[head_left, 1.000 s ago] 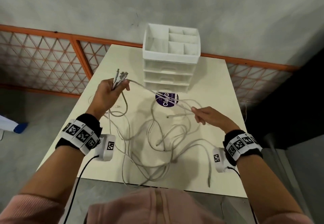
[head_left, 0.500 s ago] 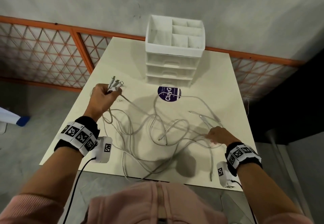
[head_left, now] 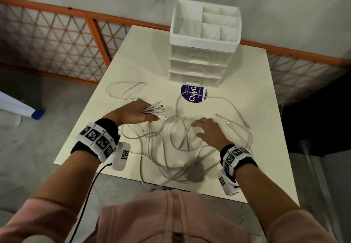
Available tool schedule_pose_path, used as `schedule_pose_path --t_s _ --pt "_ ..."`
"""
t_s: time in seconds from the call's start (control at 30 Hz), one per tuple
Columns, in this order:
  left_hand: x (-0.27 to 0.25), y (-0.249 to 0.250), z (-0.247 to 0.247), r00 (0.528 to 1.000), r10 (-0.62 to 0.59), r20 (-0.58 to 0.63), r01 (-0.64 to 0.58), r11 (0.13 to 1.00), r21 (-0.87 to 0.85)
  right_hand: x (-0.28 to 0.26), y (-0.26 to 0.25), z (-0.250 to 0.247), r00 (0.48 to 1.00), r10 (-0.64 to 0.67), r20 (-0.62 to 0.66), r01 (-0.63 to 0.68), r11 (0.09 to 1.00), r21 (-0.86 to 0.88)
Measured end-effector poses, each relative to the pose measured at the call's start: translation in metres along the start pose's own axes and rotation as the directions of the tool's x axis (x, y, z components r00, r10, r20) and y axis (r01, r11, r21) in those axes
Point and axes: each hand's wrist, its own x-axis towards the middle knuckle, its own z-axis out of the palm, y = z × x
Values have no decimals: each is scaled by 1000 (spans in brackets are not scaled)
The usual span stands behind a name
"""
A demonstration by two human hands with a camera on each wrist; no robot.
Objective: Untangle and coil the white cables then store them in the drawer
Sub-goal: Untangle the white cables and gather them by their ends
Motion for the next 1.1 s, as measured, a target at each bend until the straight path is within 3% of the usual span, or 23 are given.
schedule_pose_path --t_s 0.17,0.33,0.37,0.47,0.53,0.6,0.67,0.73,0.9,1.0,1.1 --pt "-1 -2 -1 1000 -19 -20 18 999 -51 7 -9 10 979 -20 -201 4 996 -84" --pt "1 5 3 999 -12 -47 6 993 -121 12 -7 3 980 -54 -189 9 973 -232" --pt "2 7 4 998 -6 -60 -2 991 -134 13 -6 0 985 -30 -167 -16 964 -266" --pt "5 11 5 997 9 -83 -22 986 -163 16 -6 -10 991 112 67 -79 921 -381" --pt "7 13 7 996 18 -82 -35 979 -202 17 -4 -15 974 163 155 -122 961 -248" --pt "7 15 8 996 39 -78 -57 967 -249 19 -3 -23 976 162 146 -184 971 150" --pt "9 15 11 995 49 -90 -72 958 -278 22 -14 -40 980 194 35 -184 836 516" --pt "11 17 13 990 50 -130 -87 950 -299 24 -34 -63 981 194 -27 -120 707 697" --pt "23 27 19 963 58 -264 -183 858 -480 14 -91 -106 995 -93 -48 87 488 868" --pt "25 38 21 937 33 -347 -244 774 -584 7 -114 -107 972 -229 -57 172 521 836" --pt "25 46 22 921 29 -389 -285 731 -620 6 -129 -100 972 -227 -66 193 601 776"
